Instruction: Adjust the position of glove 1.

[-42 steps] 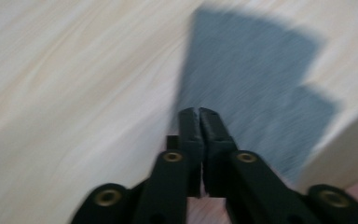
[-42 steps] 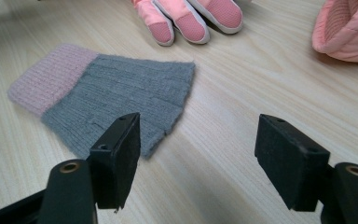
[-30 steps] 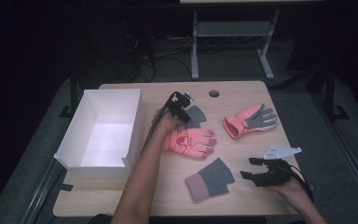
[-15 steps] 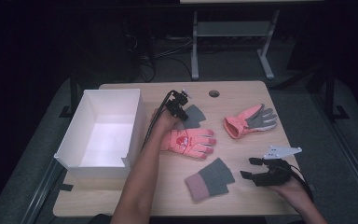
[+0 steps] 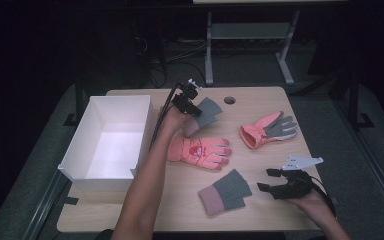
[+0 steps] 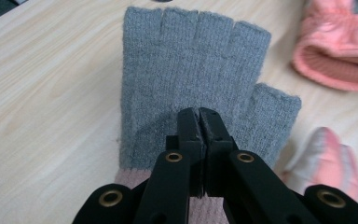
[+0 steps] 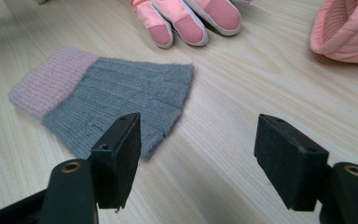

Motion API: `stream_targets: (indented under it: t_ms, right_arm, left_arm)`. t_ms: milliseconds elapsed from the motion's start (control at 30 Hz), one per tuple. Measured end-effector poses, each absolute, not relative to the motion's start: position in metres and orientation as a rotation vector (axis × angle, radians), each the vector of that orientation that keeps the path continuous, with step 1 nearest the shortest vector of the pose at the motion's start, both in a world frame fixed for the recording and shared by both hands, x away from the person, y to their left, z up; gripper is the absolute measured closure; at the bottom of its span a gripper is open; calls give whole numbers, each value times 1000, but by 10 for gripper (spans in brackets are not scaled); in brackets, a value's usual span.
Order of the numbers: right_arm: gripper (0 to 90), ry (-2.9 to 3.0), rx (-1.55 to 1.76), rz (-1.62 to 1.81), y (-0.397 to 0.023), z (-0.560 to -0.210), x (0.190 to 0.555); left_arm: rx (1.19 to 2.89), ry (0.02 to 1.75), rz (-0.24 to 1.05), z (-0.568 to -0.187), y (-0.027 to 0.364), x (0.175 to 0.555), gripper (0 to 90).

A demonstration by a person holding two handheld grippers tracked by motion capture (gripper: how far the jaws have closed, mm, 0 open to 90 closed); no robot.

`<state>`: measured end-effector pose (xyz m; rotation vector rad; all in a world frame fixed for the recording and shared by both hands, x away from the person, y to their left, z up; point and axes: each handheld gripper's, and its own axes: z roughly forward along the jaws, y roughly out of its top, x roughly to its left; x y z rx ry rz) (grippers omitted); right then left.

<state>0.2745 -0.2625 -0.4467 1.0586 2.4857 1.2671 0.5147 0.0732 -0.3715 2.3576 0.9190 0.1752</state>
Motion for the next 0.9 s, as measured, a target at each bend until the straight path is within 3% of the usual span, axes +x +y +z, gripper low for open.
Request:
stream_targets:
  t_ms: [400,900]
  right_arm:
    - [315,2485,1064,1269,-262,-447,274]
    - [315,2477,1067,1269,-262,-447,276]
  left_arm:
    - [2343,871,133,-346,68,476,886]
    - [2336,747,68,-342,68,394,885]
